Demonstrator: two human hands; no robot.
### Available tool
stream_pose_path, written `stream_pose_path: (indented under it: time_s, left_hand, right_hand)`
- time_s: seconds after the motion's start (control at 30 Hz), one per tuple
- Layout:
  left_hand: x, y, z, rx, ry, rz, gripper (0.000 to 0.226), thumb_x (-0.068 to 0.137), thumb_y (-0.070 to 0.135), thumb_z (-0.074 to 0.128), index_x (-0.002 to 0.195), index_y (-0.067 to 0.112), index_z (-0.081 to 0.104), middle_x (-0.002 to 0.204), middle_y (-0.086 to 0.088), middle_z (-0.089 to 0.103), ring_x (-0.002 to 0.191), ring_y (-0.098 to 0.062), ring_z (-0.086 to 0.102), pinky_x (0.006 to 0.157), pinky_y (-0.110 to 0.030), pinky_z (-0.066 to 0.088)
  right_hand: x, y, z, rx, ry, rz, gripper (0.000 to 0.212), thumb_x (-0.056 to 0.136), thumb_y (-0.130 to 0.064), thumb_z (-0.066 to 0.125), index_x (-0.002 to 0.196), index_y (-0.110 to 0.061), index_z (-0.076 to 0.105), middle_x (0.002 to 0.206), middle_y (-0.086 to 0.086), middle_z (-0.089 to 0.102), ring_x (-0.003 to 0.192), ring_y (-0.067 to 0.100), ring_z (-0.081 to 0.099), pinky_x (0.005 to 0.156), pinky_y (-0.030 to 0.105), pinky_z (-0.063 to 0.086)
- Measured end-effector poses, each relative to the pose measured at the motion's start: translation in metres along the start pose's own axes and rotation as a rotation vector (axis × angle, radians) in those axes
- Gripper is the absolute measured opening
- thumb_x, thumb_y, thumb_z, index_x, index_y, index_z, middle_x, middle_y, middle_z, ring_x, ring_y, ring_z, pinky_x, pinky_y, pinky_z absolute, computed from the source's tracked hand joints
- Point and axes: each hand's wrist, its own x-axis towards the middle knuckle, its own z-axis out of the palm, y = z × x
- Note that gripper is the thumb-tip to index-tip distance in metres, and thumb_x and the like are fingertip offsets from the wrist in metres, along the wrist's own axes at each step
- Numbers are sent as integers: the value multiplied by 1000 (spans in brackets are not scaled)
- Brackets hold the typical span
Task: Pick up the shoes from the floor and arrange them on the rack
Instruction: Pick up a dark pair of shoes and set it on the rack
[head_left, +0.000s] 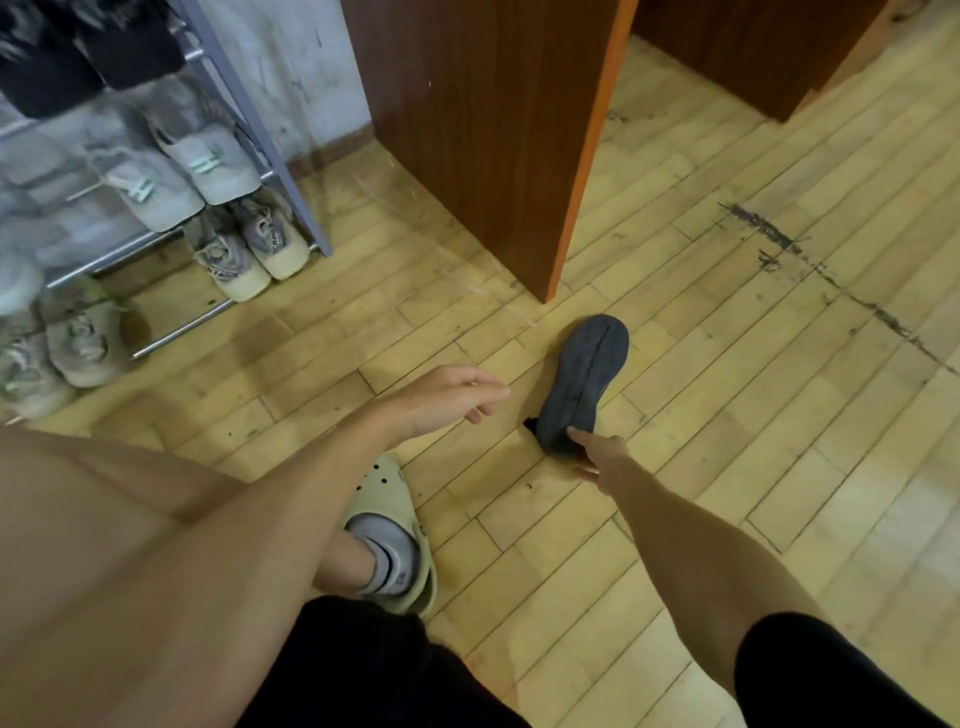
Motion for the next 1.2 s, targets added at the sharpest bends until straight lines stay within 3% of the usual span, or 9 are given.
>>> stream_pose_path:
  time_s: [0.17, 0.3, 0.4, 0.57, 0.63, 0.7, 0.77, 1.1, 1.2]
  left_hand:
    - [-10, -21, -13, 7, 59, -91, 43, 86, 52, 54, 122, 28, 59, 106, 8, 67, 99, -7, 63, 86, -27, 44]
    - [-11, -32, -21, -22, 182, -159, 50, 87, 46, 56, 130, 22, 55, 115, 6, 64, 107, -13, 60, 96, -34, 44]
    - [-12, -37, -28, -20, 354, -222, 59, 86, 42, 56, 140, 22, 43, 135, -3, 52, 121, -23, 52, 100, -38, 42]
    - [-12, -46, -41, -90, 500, -262, 57, 86, 39, 56, 139, 20, 43, 135, -4, 53, 118, -22, 52, 83, -28, 37]
    - [-12, -51, -46, -111, 517, -284, 62, 85, 39, 56, 142, 19, 39, 140, -6, 49, 123, -25, 49, 84, -28, 36]
    - [-13, -58, -50, -141, 528, -308, 64, 86, 37, 55, 144, 18, 36, 141, -8, 48, 124, -27, 50, 88, -31, 38]
    - [-14, -65, -54, -145, 526, -329, 62, 87, 36, 54, 143, 17, 37, 138, -8, 50, 119, -27, 54, 92, -33, 41]
    - [-2, -77, -61, -151, 467, -349, 50, 88, 35, 52, 135, 19, 49, 138, -5, 52, 124, -25, 50, 92, -32, 40]
    - [4, -79, -64, -176, 474, -347, 48, 86, 35, 52, 132, 21, 52, 133, -4, 55, 118, -24, 53, 86, -31, 41]
  right_hand:
    - [-21, -5, 42, 214, -128, -22, 40, 74, -13, 81, 98, -6, 49, 112, 12, 58, 91, 26, 63, 76, 35, 56]
    - [-39, -3, 82, -30, -221, -127, 51, 71, -17, 83, 110, -8, 51, 117, 13, 62, 85, 22, 64, 51, 29, 57]
    - [-45, -9, 101, -409, -112, -341, 54, 69, -30, 82, 112, -12, 55, 108, 8, 63, 92, 26, 64, 70, 38, 60]
    - [-44, -28, 114, -997, 200, -856, 57, 74, -32, 75, 125, -14, 55, 117, 7, 56, 106, 28, 55, 91, 41, 47]
    - [-40, -30, 115, -1209, 132, -1008, 58, 77, -36, 74, 127, -14, 56, 121, 8, 53, 112, 28, 50, 98, 39, 40]
    - [-35, -30, 115, -1309, -142, -966, 46, 81, -40, 71, 118, -15, 64, 118, 7, 55, 109, 25, 53, 90, 32, 42]
    - [-28, -32, 114, -1333, -244, -919, 35, 84, -41, 68, 109, -16, 68, 116, 6, 58, 103, 20, 55, 81, 27, 43]
    - [-6, -68, 128, -1345, 134, -593, 76, 82, -32, 71, 142, -7, 30, 143, 19, 33, 133, 40, 32, 107, 52, 32]
    - [-3, -76, 122, -1407, 3, -376, 69, 84, -28, 70, 139, -1, 36, 135, 19, 45, 120, 36, 51, 91, 44, 49]
